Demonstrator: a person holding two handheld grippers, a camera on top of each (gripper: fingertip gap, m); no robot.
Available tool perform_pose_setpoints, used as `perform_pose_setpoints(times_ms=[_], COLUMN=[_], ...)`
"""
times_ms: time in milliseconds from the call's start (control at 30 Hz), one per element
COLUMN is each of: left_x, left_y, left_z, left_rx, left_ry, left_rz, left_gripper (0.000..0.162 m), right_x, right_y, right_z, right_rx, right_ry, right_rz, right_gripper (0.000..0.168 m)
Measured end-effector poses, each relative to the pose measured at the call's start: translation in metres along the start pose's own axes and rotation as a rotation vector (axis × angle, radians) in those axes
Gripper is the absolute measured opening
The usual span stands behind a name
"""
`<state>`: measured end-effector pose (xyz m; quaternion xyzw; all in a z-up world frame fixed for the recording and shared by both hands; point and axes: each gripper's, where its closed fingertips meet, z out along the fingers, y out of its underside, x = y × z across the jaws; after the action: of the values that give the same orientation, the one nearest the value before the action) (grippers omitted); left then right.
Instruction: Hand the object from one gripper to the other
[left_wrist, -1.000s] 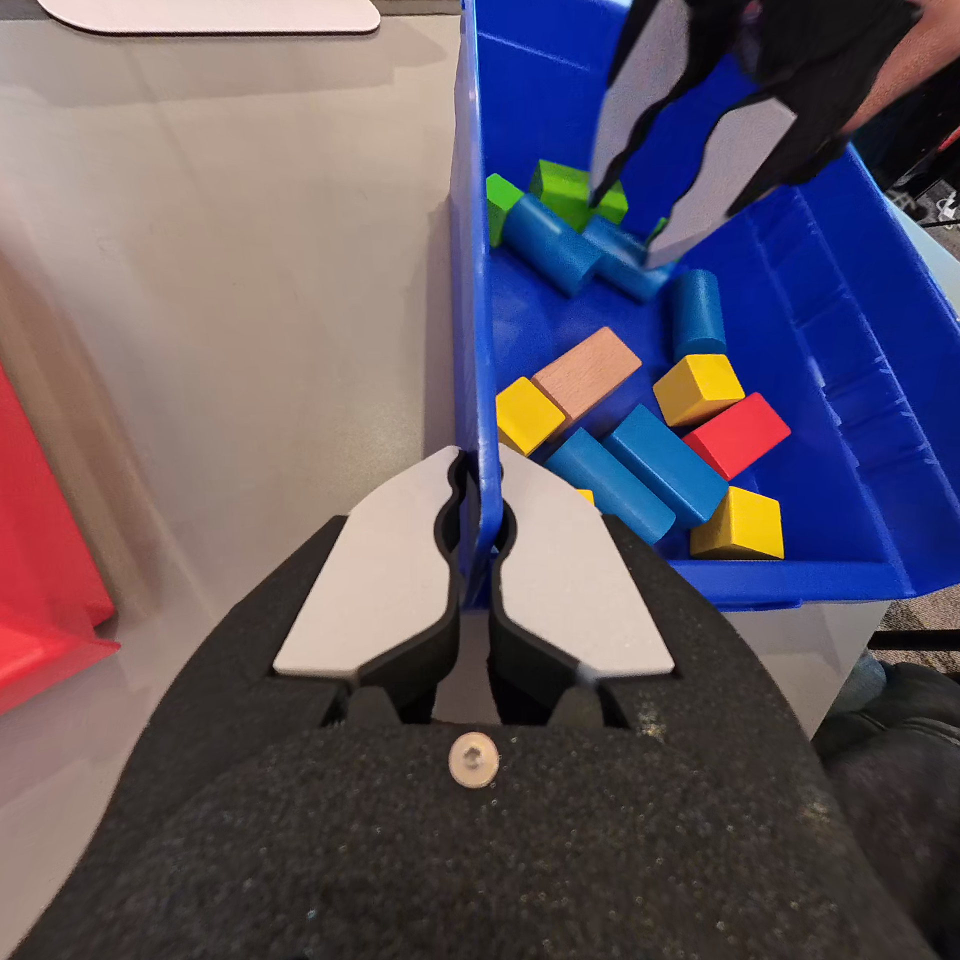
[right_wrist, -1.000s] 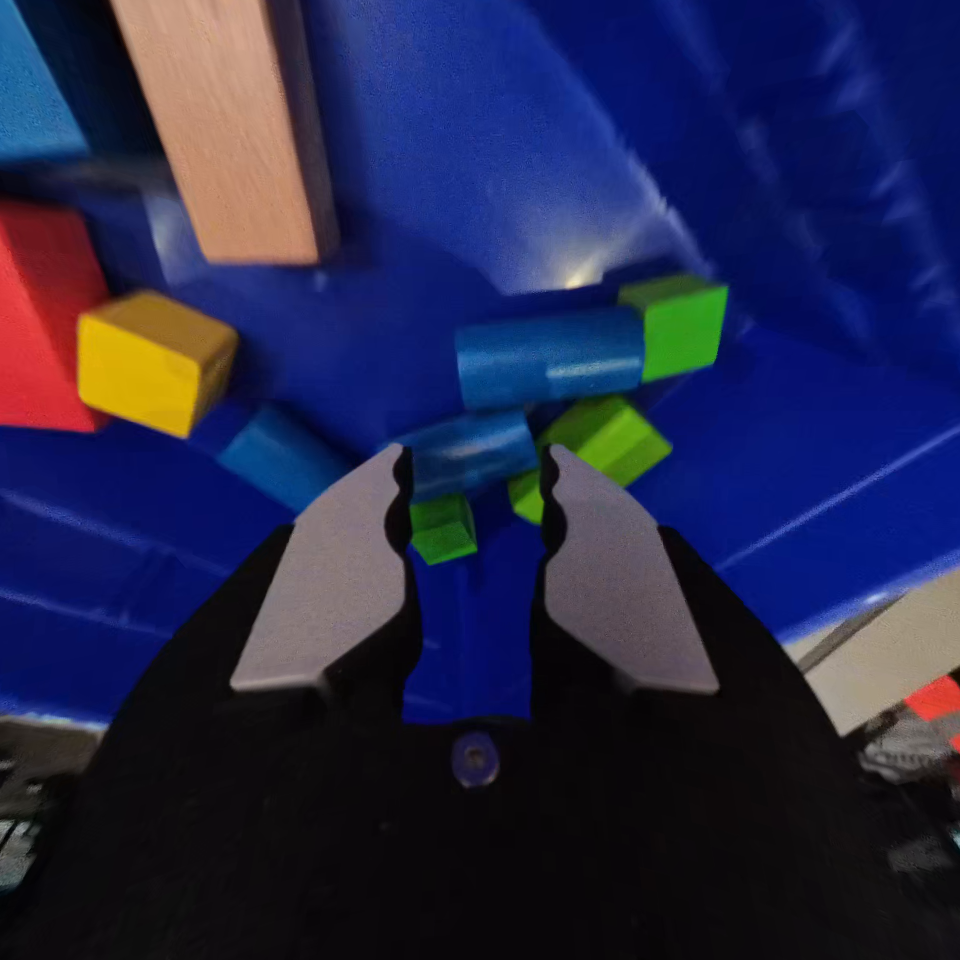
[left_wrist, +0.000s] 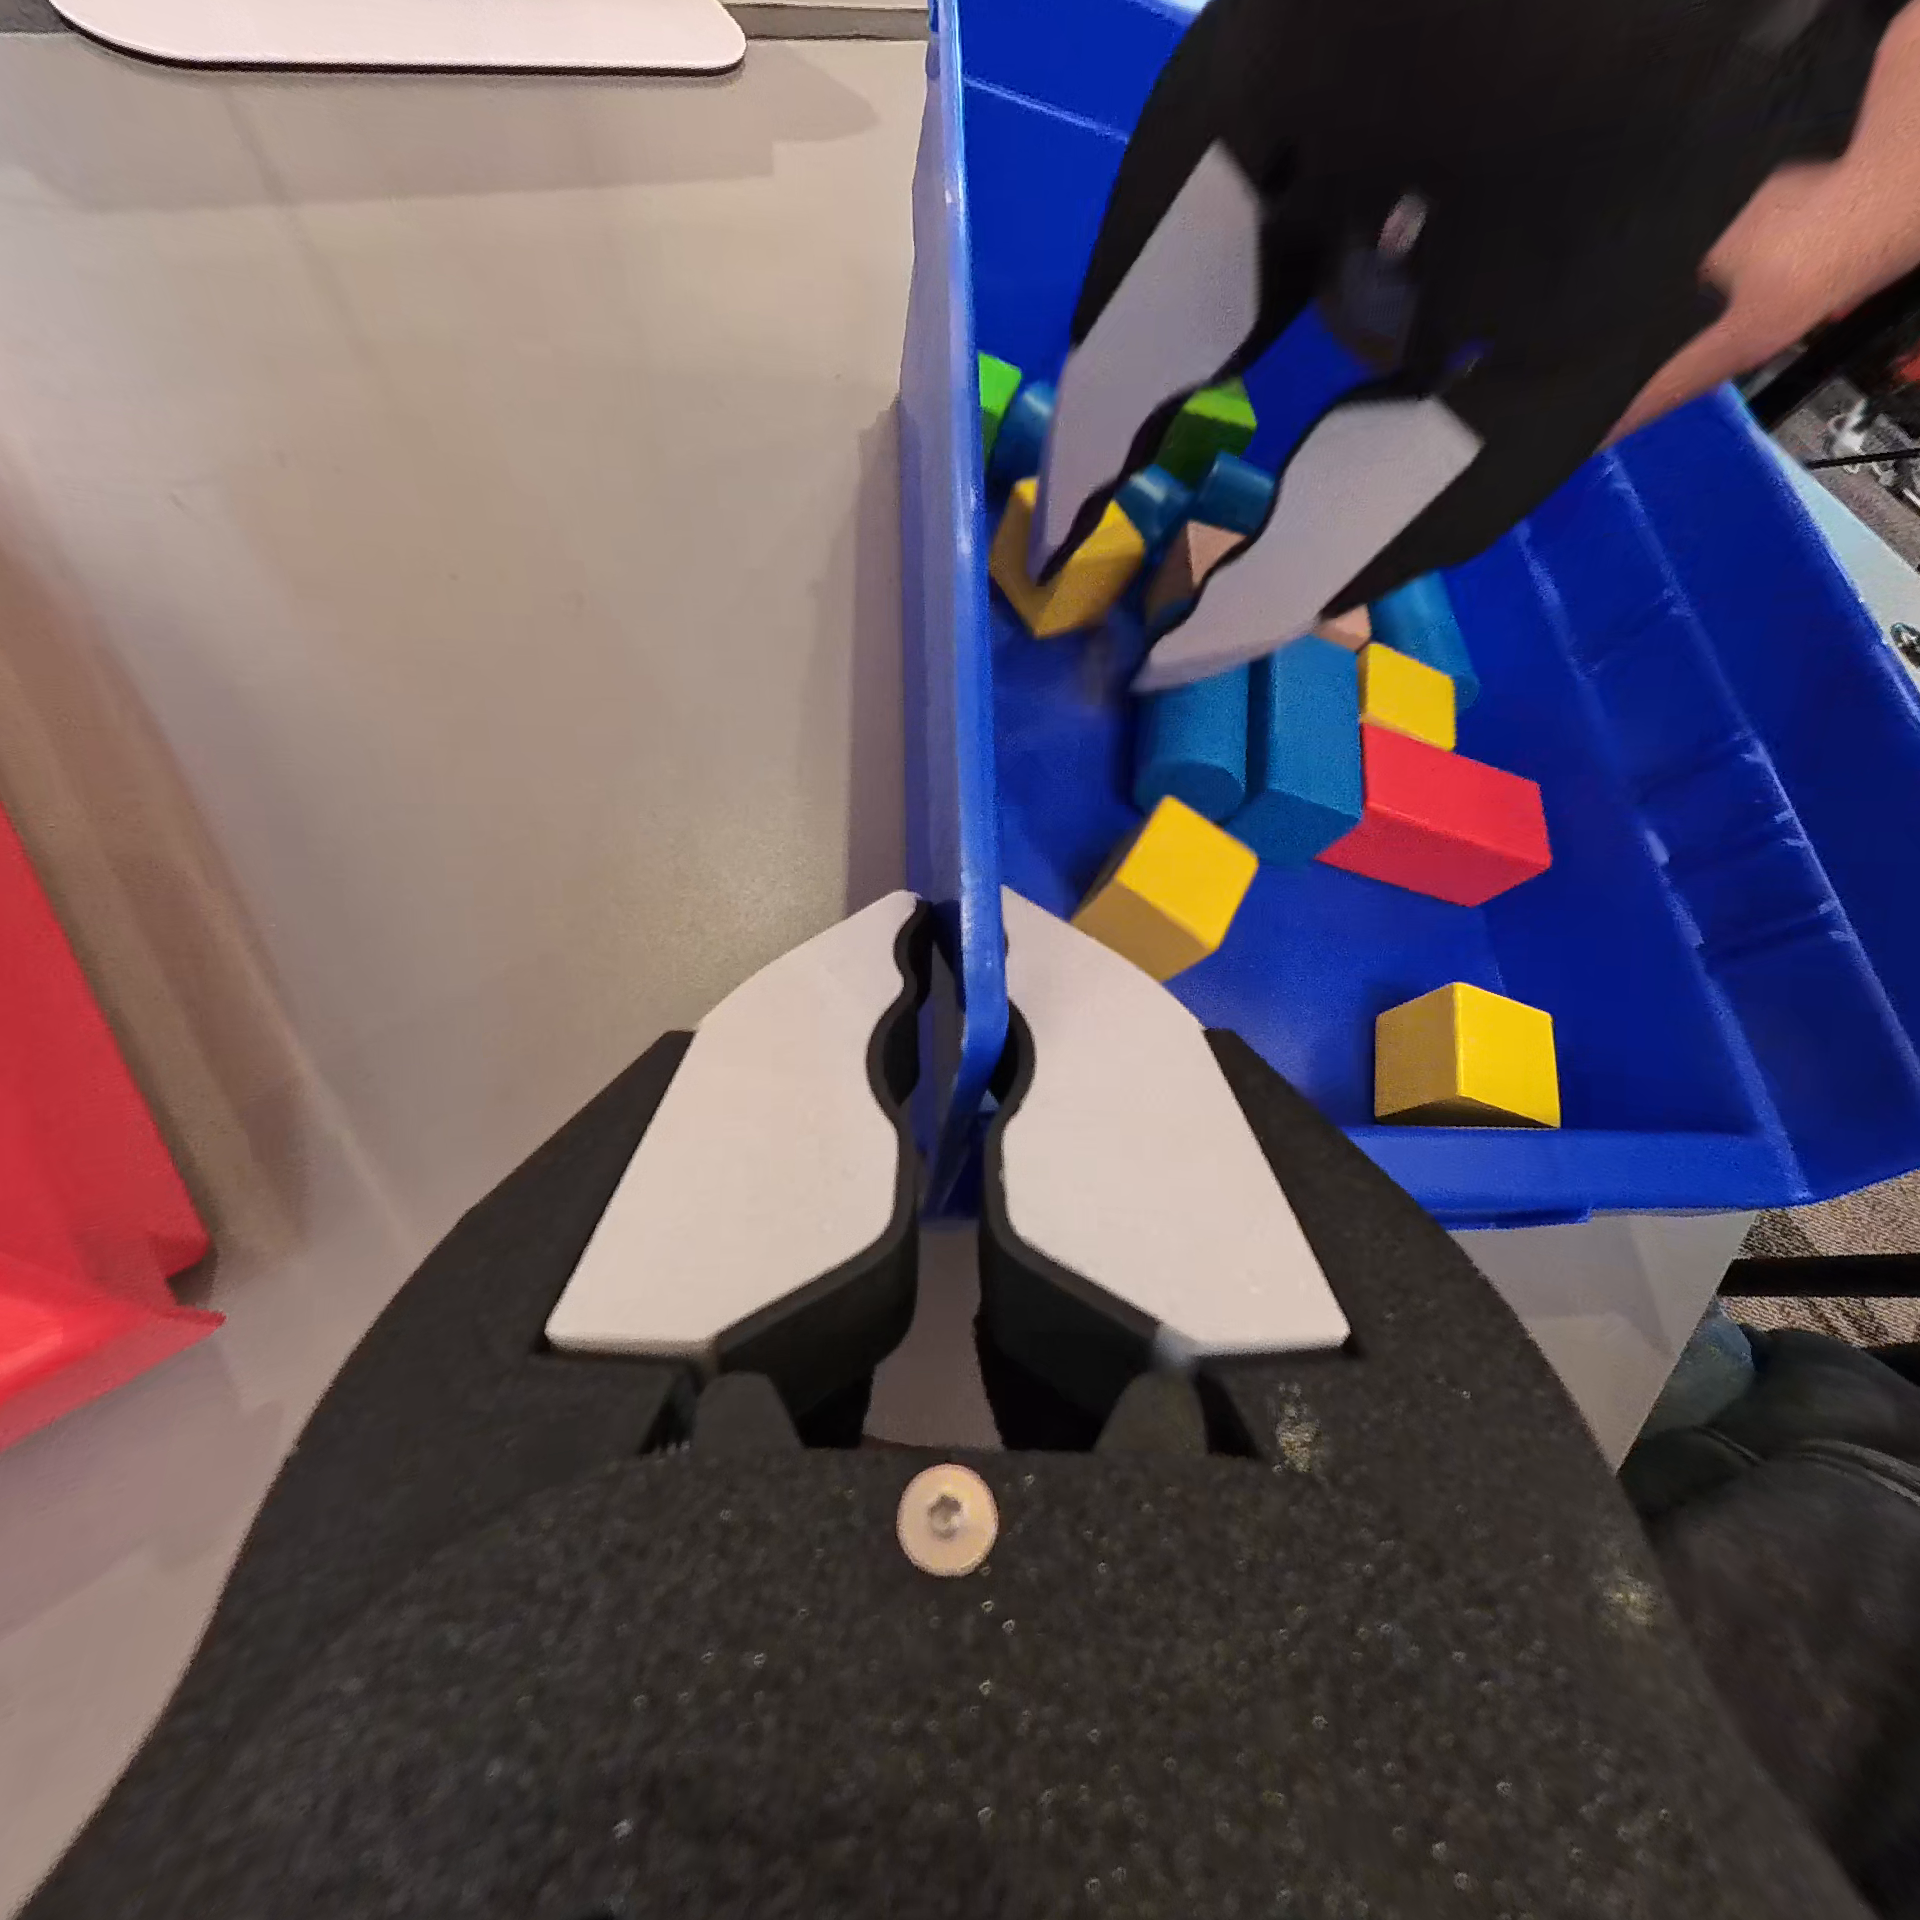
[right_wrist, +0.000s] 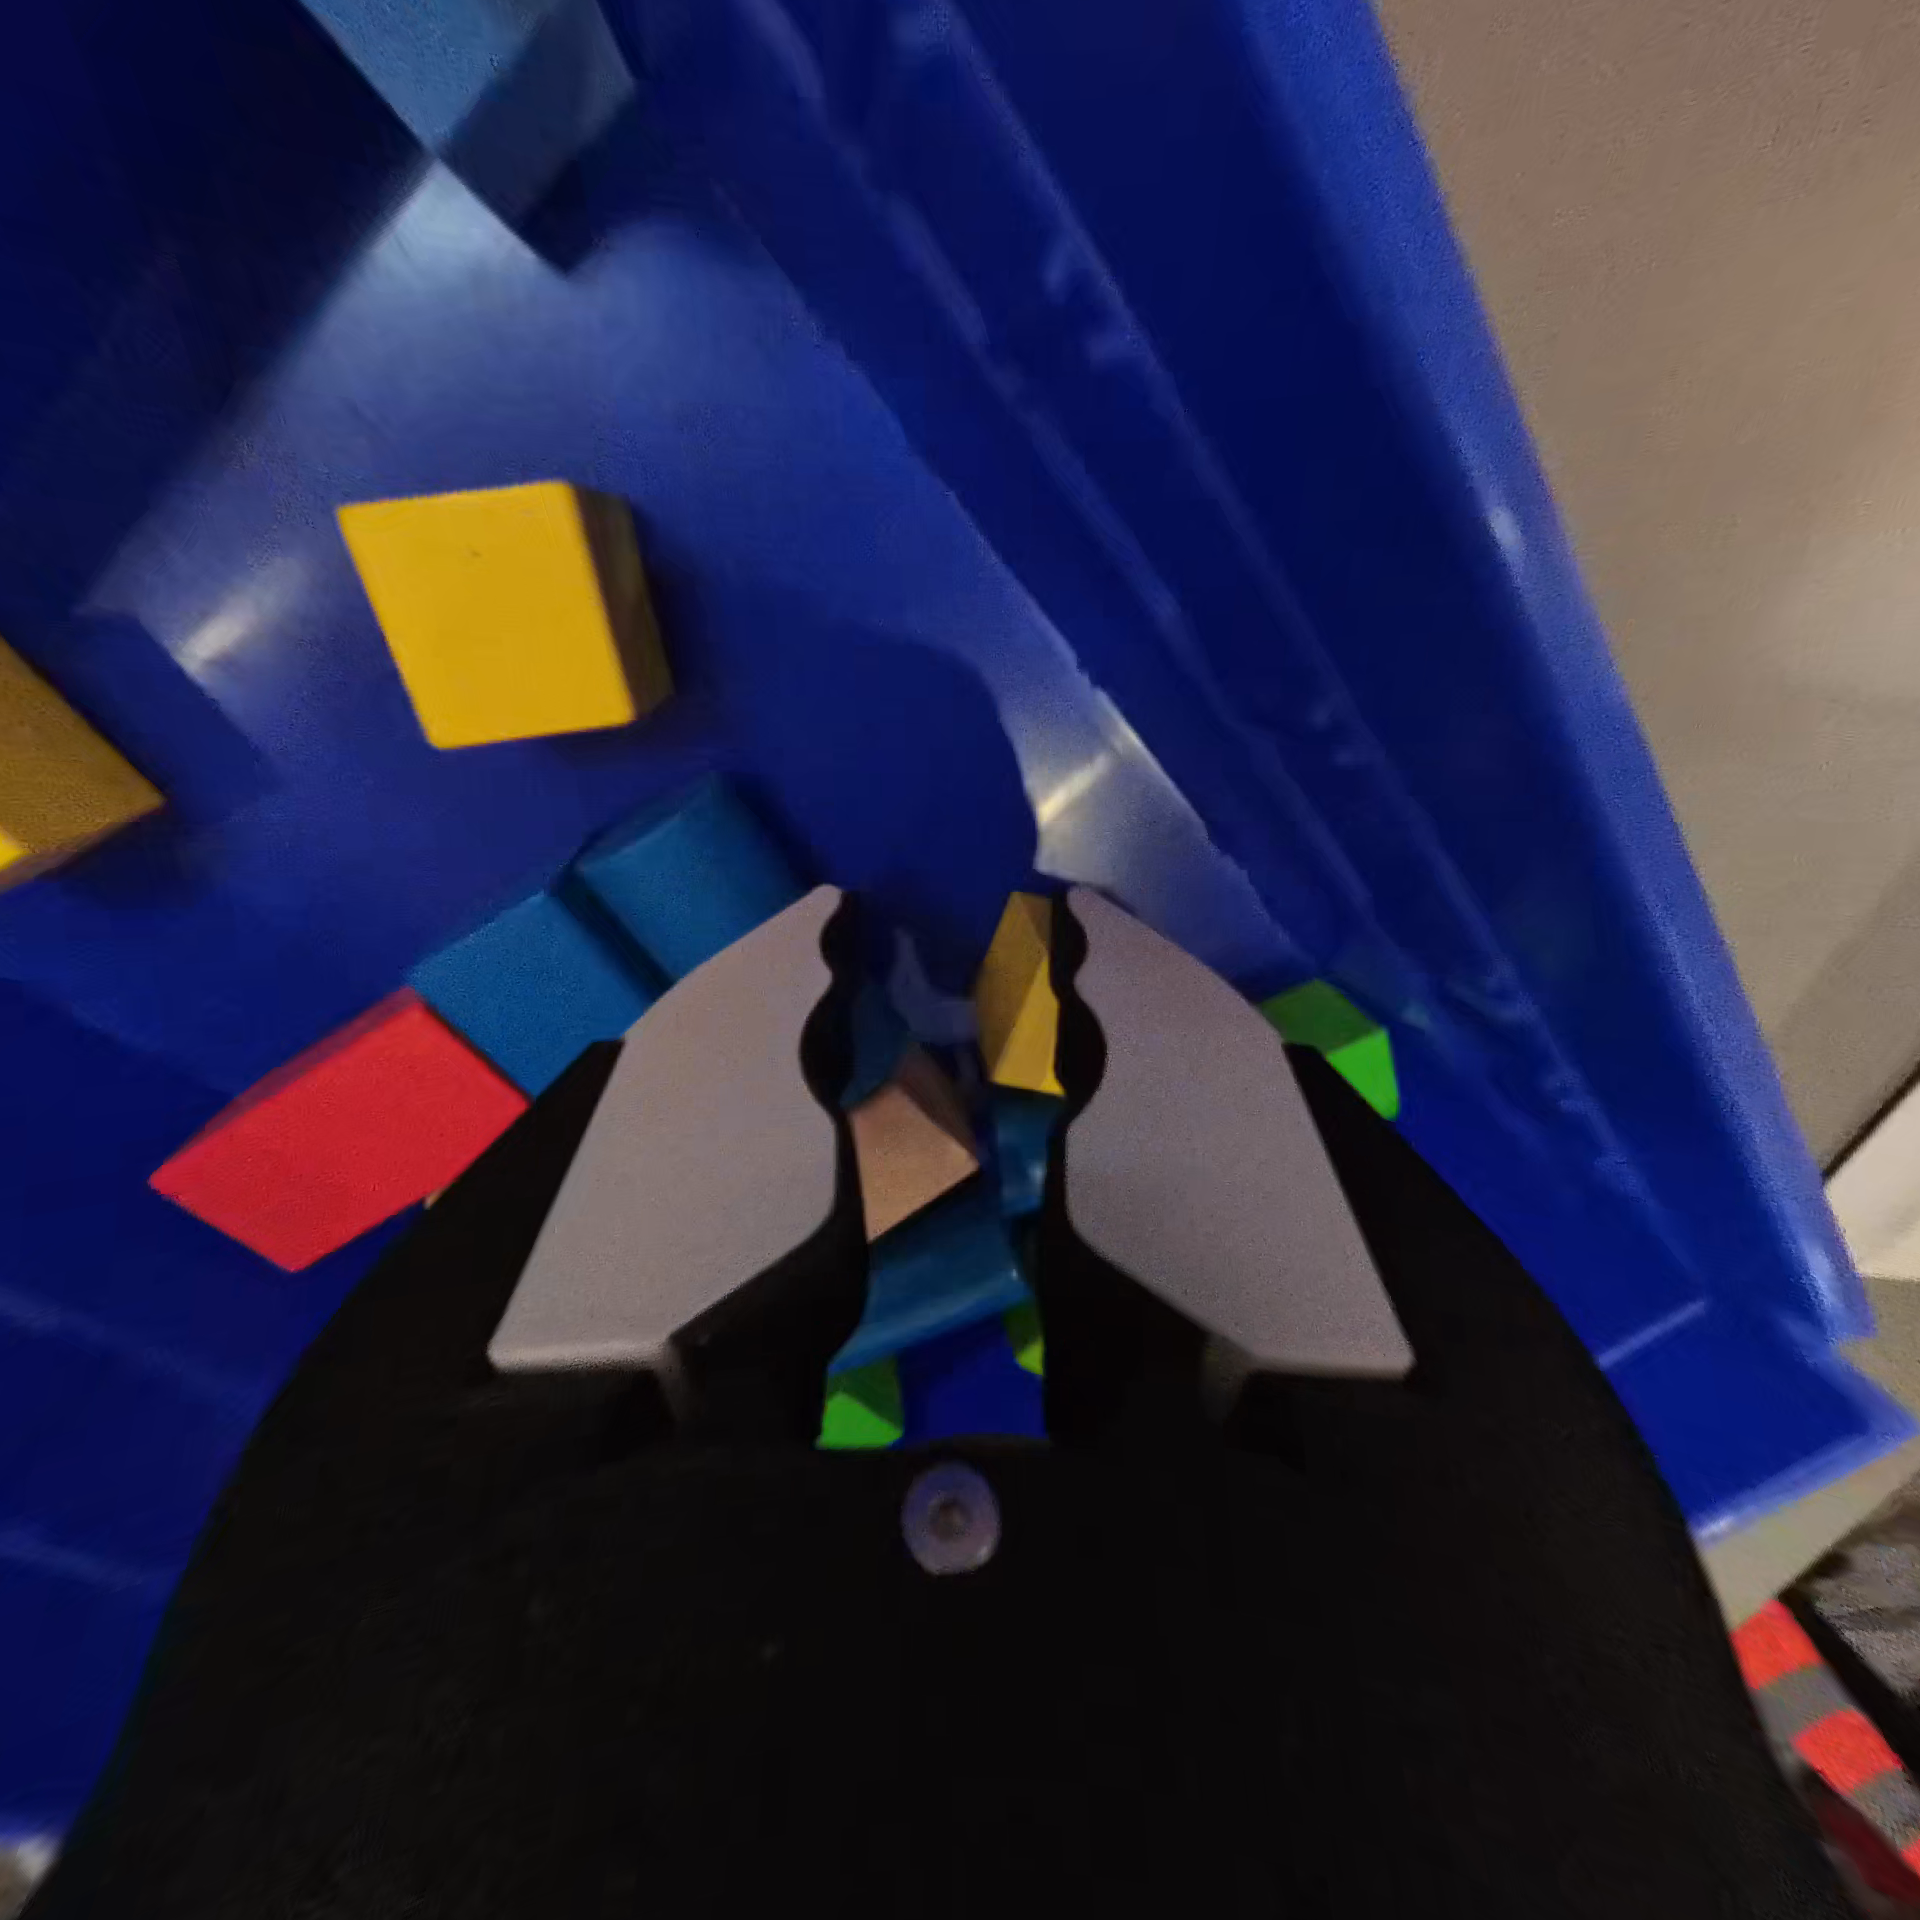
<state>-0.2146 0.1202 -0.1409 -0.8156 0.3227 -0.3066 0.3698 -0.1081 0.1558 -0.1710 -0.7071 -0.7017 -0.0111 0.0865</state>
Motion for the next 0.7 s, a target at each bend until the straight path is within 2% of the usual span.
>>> perform_pose_setpoints(times_ms=[67, 133, 267, 333, 367, 467, 500, 533, 567, 600, 633, 700], left_x=[0.000, 0.000, 0.000, -0.002, -0.002, -0.002, -0.002, -0.001, -0.001, -0.002, -0.002, -0.002], left_y=[0.000, 0.000, 0.000, 0.000, 0.000, 0.000, 0.000, 0.000, 0.000, 0.000, 0.000, 0.000], left_z=[0.000, 0.000, 0.000, -0.001, -0.001, -0.001, -0.001, -0.001, -0.001, -0.001, -0.001, -0.001], left_rx=[0.000, -0.002, -0.003, -0.004, -0.002, 0.000, 0.000, 0.001, 0.003, 0.004, 0.004, 0.003], left_ry=[0.002, 0.003, 0.000, -0.005, 0.004, 0.005, 0.002, 0.004, 0.008, 0.011, 0.013, 0.010], left_rz=[-0.001, -0.003, -0.001, -0.012, -0.012, -0.005, -0.003, -0.004, -0.006, -0.009, -0.011, -0.009], left_gripper=[0.006, 0.006, 0.006, 0.005, 0.006, 0.006, 0.006, 0.006, 0.006, 0.006, 0.006, 0.007], right_x=[-0.009, -0.033, -0.069, -0.069, -0.068, -0.074, -0.077, -0.075, -0.071, -0.066, -0.060, -0.047], right_y=[-0.009, -0.046, -0.100, -0.111, -0.111, -0.094, -0.066, -0.036, -0.018, -0.012, -0.012, -0.013], right_z=[-0.019, -0.033, -0.009, 0.002, 0.002, 0.002, 0.005, 0.007, 0.001, -0.012, -0.028, -0.055], right_rx=[0.113, 0.274, 0.351, 0.373, 0.394, 0.369, 0.217, 0.069, 0.009, 0.025, 0.058, 0.096], right_ry=[-0.051, -0.089, -0.121, -0.114, -0.111, -0.149, -0.181, -0.198, -0.187, -0.172, -0.151, -0.086], right_rz=[0.072, 0.000, -0.142, -0.160, -0.196, -0.216, -0.258, -0.260, -0.235, -0.209, -0.195, -0.170], right_gripper=[0.040, 0.040, 0.046, 0.025, 0.025, 0.042, 0.023, 0.027, 0.042, 0.047, 0.038, 0.035])
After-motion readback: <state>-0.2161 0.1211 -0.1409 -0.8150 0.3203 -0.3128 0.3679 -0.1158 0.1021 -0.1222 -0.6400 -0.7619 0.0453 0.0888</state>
